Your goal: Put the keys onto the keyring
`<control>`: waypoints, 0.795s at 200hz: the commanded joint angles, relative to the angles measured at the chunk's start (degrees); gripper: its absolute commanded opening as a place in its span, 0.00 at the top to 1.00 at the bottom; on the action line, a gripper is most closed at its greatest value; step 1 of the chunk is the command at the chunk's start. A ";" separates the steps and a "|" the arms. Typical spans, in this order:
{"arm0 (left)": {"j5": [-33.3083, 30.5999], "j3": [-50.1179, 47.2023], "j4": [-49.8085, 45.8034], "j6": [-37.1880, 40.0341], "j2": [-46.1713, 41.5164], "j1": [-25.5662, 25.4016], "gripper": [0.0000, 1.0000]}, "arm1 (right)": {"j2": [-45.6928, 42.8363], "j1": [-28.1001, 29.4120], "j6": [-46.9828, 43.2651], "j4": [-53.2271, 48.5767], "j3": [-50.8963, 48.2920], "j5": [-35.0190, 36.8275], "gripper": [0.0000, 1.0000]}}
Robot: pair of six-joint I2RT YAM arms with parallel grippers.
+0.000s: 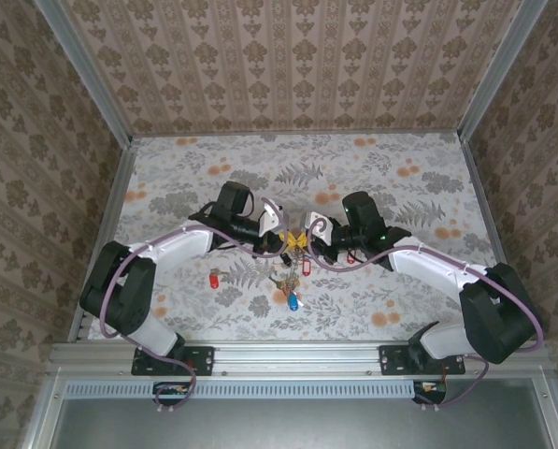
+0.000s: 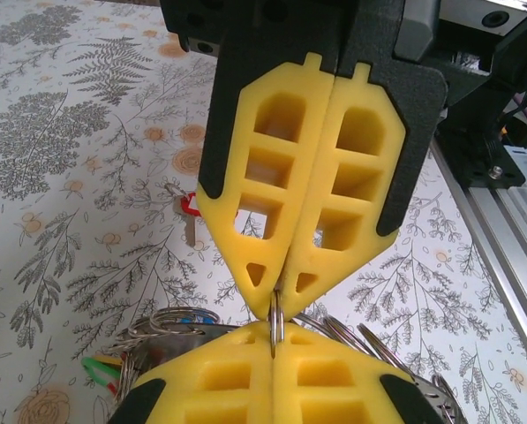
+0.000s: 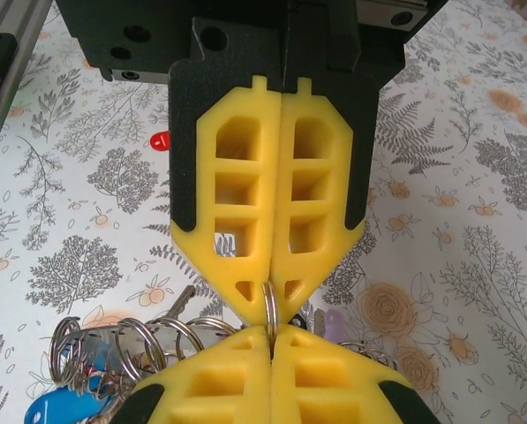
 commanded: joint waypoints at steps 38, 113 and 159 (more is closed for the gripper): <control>3.27 -2.65 3.52 -0.04 -2.71 -0.08 0.78 | -0.21 -2.20 5.65 13.21 -3.80 -6.67 1.00; 3.98 -1.65 5.71 -1.29 -0.51 0.10 0.85 | 0.36 -3.83 12.31 21.57 -5.93 -11.20 1.00; 3.63 -1.96 6.08 -1.55 -0.58 0.10 0.87 | 0.36 -3.92 14.08 23.51 -6.52 -12.81 1.00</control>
